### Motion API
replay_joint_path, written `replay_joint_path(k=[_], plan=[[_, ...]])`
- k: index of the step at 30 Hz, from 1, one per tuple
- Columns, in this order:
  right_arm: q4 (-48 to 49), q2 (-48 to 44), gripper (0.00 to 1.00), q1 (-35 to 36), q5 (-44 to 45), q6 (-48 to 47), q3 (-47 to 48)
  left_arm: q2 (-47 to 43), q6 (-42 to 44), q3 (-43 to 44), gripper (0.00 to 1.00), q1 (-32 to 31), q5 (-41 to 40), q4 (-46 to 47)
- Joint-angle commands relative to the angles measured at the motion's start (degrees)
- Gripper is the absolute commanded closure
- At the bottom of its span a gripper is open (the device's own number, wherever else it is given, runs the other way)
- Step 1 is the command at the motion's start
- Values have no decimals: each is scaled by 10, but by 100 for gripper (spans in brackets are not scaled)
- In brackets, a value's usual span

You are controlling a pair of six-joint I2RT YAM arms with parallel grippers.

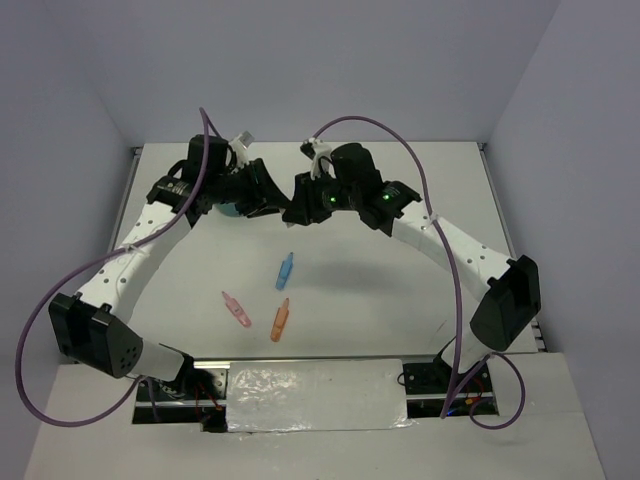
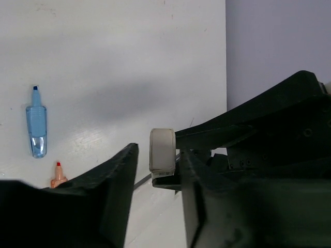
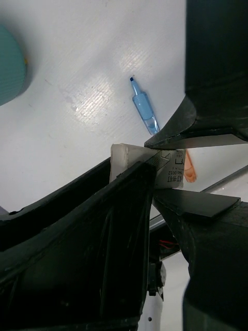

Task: Sort the stationery into containers
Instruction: Pick up the stationery from the center of the board, then place the stationery in the storage box.

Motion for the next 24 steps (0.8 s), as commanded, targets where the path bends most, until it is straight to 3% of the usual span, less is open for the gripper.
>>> replay_joint_path(k=[1, 6, 7, 9, 11, 12, 15, 18, 19, 24], plan=[[6, 7, 83, 5, 15, 4, 34, 2, 1, 24, 53, -3, 2, 11], [14, 6, 83, 5, 15, 17, 31, 12, 4, 28, 70, -4, 9, 15], [12, 8, 82, 5, 19, 18, 32, 15, 3, 29, 87, -4, 11, 17], [7, 13, 75, 4, 24, 22, 35, 19, 13, 35, 100, -4, 12, 19], [11, 11, 33, -1, 32, 27, 28, 34, 31, 55, 100, -4, 3, 14], [8, 4, 1, -11, 50, 42, 15, 51, 59, 77, 100, -4, -21, 2], [3, -30, 0, -67, 68, 75, -31, 114, 142, 151, 100, -3, -92, -45], [-11, -80, 0, -120, 101, 103, -102, 187, 207, 221, 100, -2, -228, -89], [-29, -116, 0, -148, 115, 107, -117, 236, 216, 260, 100, 0, -286, -107], [-101, -206, 0, -176, 125, 59, -162, 380, 246, 397, 100, 6, -403, -126]])
